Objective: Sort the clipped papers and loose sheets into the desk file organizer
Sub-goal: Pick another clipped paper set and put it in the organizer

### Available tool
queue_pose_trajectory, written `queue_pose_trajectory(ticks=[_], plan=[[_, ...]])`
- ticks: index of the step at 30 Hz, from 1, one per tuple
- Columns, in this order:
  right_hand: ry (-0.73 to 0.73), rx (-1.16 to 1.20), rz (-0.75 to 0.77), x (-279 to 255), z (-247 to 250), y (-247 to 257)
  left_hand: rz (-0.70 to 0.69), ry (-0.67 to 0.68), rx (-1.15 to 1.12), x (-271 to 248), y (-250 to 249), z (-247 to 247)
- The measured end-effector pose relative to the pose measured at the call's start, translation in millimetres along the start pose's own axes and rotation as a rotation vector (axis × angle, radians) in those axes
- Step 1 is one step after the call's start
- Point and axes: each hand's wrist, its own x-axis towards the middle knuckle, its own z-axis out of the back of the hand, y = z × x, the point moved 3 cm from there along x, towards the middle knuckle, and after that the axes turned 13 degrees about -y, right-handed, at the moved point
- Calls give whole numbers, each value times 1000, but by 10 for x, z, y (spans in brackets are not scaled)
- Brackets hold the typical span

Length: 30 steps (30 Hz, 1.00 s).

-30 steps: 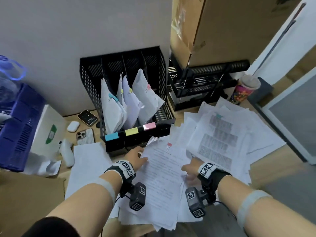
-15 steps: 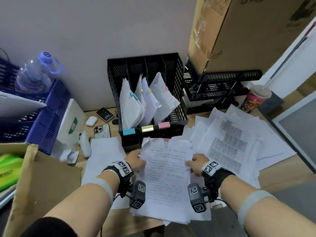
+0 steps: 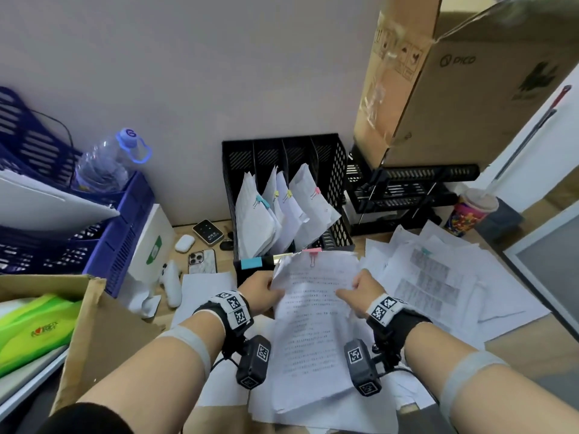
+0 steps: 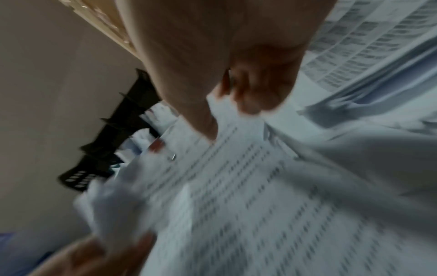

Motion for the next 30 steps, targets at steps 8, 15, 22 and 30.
queue_pose_trajectory(ticks=[8, 15, 22, 30], plan=[[176, 144, 145, -290, 92, 673, -323, -79, -69, 153, -1252, -114], [-104, -225, 268, 185, 699, 836, -365, -25, -109, 397, -1518, -213], [-209, -49, 368, 569, 1319, 947, -362, -132, 625, 939, -1429, -346], [33, -41, 459, 765, 1436, 1170, -97, -219, 758, 1220, -1405, -295]])
